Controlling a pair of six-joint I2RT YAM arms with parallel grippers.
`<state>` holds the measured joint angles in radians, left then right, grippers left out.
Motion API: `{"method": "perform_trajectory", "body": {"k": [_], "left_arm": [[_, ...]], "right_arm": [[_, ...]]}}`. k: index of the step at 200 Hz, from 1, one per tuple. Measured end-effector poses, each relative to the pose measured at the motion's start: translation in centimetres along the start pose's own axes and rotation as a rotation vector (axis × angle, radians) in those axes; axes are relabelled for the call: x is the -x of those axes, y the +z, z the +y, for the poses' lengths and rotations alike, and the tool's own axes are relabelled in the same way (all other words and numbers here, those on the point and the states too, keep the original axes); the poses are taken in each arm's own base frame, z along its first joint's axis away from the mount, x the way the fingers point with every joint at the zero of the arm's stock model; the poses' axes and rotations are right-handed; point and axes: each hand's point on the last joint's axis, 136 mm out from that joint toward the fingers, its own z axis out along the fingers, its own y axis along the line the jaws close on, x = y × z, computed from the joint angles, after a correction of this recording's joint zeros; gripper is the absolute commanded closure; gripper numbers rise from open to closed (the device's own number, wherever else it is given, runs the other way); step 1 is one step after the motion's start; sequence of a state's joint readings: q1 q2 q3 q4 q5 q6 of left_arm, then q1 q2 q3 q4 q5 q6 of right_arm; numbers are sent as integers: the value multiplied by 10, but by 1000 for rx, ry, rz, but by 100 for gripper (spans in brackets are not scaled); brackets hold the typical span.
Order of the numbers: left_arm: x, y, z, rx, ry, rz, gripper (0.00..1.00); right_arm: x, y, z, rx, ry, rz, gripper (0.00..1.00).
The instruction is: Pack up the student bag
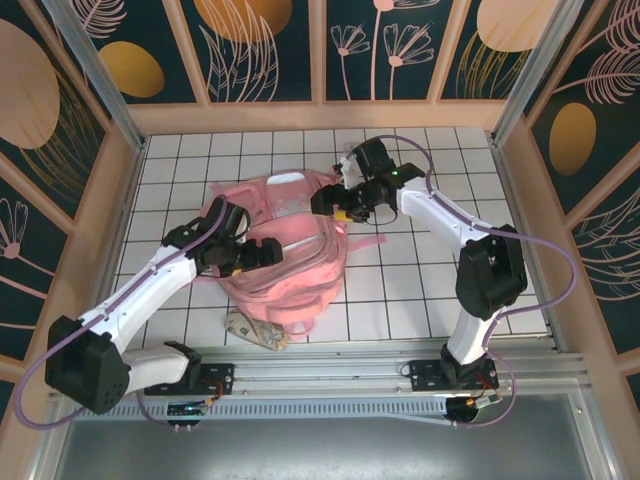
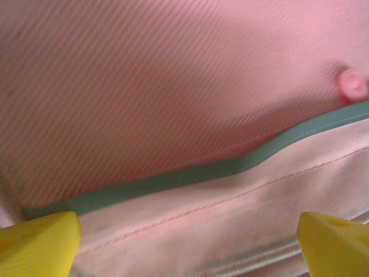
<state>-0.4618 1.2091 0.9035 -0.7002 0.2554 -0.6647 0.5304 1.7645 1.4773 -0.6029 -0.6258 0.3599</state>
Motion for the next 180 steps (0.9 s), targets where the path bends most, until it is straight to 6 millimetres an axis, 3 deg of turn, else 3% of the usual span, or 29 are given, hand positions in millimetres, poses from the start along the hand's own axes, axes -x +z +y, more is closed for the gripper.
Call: {"method": "perform_trajectory", "body": {"k": [30, 68, 78, 124, 147, 180], "left_arm": [[-18, 5, 10, -60, -82, 10, 9], [-15, 17, 7, -79, -143, 42, 8], [-14, 18, 5, -88, -151, 47, 1], [-26, 7, 1, -169, -181, 28, 1], [-34, 11, 5, -184, -206, 35, 1], [-29, 16, 4, -189, -230, 30, 3]], "right_arm": [[1, 5, 3, 29, -66, -2, 29], [2, 13, -3, 27, -115, -7, 28], [3, 13, -3, 28, -122, -11, 27], [9, 14, -2, 25, -147, -24, 26], [10, 15, -3, 25, -146, -23, 26], [12, 16, -2, 26, -148, -26, 26]]}}
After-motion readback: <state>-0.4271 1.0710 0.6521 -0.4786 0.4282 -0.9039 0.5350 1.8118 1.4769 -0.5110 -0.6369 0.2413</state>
